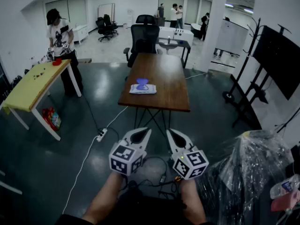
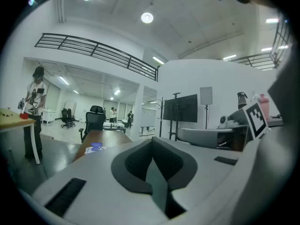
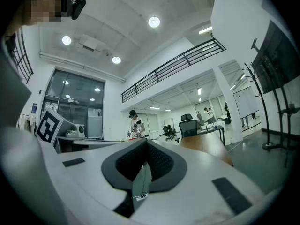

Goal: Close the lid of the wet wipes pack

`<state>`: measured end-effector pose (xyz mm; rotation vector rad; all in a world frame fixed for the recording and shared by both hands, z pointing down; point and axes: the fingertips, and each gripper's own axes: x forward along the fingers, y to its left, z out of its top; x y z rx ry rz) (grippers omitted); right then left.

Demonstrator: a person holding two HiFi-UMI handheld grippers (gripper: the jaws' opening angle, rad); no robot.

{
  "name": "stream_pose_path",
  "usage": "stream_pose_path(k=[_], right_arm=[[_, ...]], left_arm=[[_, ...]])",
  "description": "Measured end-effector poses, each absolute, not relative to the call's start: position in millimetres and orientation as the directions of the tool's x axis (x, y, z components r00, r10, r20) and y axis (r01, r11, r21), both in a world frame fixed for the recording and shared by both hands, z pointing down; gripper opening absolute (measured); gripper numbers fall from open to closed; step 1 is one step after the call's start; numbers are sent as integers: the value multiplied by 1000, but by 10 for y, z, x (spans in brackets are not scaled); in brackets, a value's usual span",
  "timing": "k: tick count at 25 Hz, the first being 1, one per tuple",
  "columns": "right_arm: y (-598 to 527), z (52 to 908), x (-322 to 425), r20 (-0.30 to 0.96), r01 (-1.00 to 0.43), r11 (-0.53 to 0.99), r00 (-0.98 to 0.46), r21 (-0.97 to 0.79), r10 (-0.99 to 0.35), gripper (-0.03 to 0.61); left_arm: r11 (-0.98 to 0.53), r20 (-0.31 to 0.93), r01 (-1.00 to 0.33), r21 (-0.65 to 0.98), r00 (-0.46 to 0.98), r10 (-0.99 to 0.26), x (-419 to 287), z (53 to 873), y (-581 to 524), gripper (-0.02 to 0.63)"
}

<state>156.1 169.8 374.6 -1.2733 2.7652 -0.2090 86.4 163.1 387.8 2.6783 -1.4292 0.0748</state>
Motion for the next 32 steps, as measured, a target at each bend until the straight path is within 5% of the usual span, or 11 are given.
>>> stream_pose_path(k=[20, 32], right_arm=[[1402, 3886, 1428, 16, -751, 646, -653, -137, -757, 9], [269, 4064, 956, 67, -787, 607, -616, -112, -785, 11]], left_arm=[[-522, 110, -851, 60, 525, -844, 664, 3954, 1380, 8], [-525, 140, -846, 92, 533, -834, 24, 4213, 133, 8]])
